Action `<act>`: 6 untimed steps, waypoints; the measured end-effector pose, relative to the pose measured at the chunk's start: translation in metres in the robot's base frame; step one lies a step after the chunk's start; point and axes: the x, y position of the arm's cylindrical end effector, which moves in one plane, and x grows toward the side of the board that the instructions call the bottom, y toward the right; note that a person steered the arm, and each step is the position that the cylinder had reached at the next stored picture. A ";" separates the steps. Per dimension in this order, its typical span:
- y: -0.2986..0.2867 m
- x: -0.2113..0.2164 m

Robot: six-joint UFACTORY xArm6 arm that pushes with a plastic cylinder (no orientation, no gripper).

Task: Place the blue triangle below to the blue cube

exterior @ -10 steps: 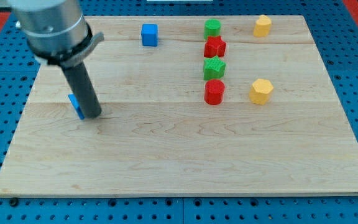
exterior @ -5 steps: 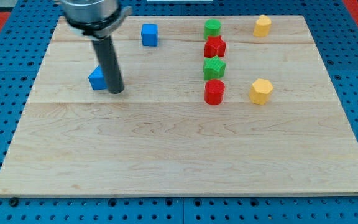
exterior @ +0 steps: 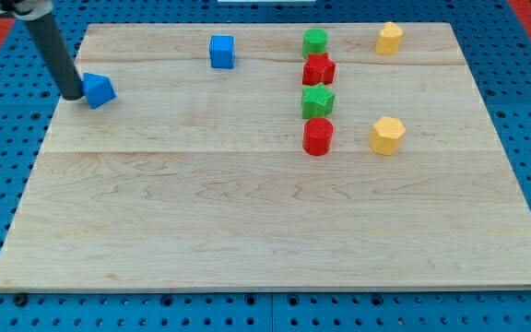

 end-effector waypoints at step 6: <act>0.120 -0.041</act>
